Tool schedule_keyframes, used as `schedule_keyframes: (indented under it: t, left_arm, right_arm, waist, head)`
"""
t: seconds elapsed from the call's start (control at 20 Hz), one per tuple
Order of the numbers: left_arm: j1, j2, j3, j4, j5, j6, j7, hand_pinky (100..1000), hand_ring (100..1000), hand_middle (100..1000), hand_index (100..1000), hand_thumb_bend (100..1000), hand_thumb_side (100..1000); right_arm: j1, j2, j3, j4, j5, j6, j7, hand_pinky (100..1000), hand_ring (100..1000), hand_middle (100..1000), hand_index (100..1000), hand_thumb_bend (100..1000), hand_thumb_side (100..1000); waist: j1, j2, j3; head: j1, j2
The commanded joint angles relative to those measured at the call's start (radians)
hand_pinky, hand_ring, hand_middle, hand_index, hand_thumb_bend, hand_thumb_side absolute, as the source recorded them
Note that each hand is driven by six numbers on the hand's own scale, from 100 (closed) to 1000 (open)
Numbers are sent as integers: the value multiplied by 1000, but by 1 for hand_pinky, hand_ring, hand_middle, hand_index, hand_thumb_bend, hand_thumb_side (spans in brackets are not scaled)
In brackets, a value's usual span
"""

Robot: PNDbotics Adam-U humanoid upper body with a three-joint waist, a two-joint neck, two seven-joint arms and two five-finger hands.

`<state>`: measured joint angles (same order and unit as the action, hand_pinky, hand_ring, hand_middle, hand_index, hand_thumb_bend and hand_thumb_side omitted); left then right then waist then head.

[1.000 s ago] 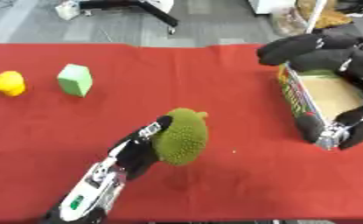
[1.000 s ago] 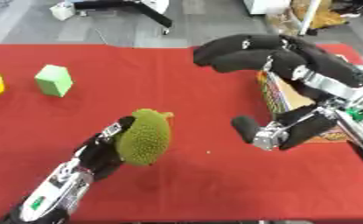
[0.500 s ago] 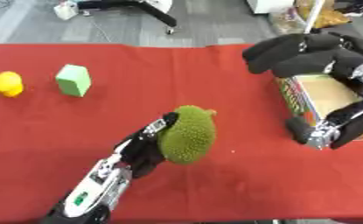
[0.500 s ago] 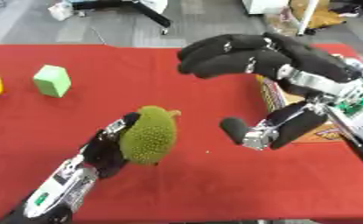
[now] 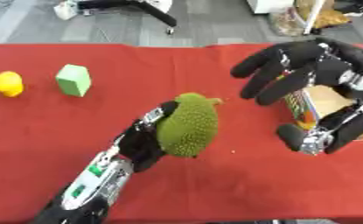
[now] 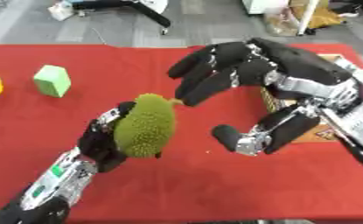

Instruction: Pick up the objects with one hand, pass them to the other hand, and then place them into the box on the other side of the table.

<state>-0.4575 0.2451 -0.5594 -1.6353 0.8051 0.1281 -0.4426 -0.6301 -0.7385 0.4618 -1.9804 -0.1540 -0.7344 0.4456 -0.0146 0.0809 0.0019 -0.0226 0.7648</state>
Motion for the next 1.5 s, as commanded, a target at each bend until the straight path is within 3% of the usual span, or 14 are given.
schedule_keyframes:
  t: [0.05,0.2,0.45,0.8,1.0,1.05,1.1,1.15,1.2,1.3,1.5]
  left_arm:
    - [-41,44,-9,-64,64,22,16,498,375,349,559,100,677]
    - [-69,59,-11,-83,101,38,51,506,378,350,557,100,686]
    - [-109,64,-32,-78,160,65,94,514,384,355,563,100,696]
    - [-163,108,-86,-122,204,119,36,521,387,360,570,100,713]
    - [-175,120,-103,-133,213,138,30,522,388,360,570,100,720]
    - [-173,120,-108,-130,224,146,30,522,388,361,570,100,729]
    - [-180,124,-115,-135,229,152,34,523,388,361,571,100,729]
    - [-185,129,-124,-146,227,155,41,523,388,361,571,100,733]
    - [-189,133,-131,-157,227,157,49,523,388,361,571,100,733]
    - [-197,141,-146,-177,230,165,63,524,388,362,572,100,743]
    - [-215,153,-167,-208,242,189,79,526,390,363,573,100,750]
  right_arm:
    - [-30,-39,4,-20,-57,-173,274,731,853,688,776,100,205]
    - [-43,-44,-3,-20,-88,-173,369,738,861,697,795,100,212]
    - [-68,-40,-17,-20,-114,-173,449,747,837,647,838,100,226]
    - [-125,-20,-40,-20,-59,-173,438,687,697,645,870,100,303]
    - [-159,-5,-45,-20,-9,-173,392,653,675,659,874,100,344]
    - [-168,-2,-47,-20,3,-173,377,584,636,675,876,100,444]
    - [-187,6,-58,-20,17,-173,347,577,635,679,876,120,466]
    - [-208,11,-69,-20,37,-173,313,570,638,689,881,238,557]
    - [-225,15,-75,-20,65,-173,275,569,639,690,882,252,570]
    - [-251,21,-72,-20,146,-173,202,570,671,706,890,338,673]
    - [-272,35,-18,-20,385,-173,29,576,712,705,891,374,712]
  waist:
    - [-12,4,-1]
    - [-14,7,-2]
    - [-17,12,-6]
    - [-17,17,-12]
    - [-18,20,-14]
    - [-17,21,-15]
    - [-18,21,-16]
    - [-18,22,-17]
    - [-18,23,-17]
    - [-18,26,-17]
    - [-19,31,-12]
  head:
    - [-4,2]
    - [-2,-1]
    - [2,-3]
    - [3,-6]
    - [6,-9]
    - [6,-9]
    - [6,-11]
    - [5,-12]
    - [4,-14]
    - [4,-16]
    - [-5,-23]
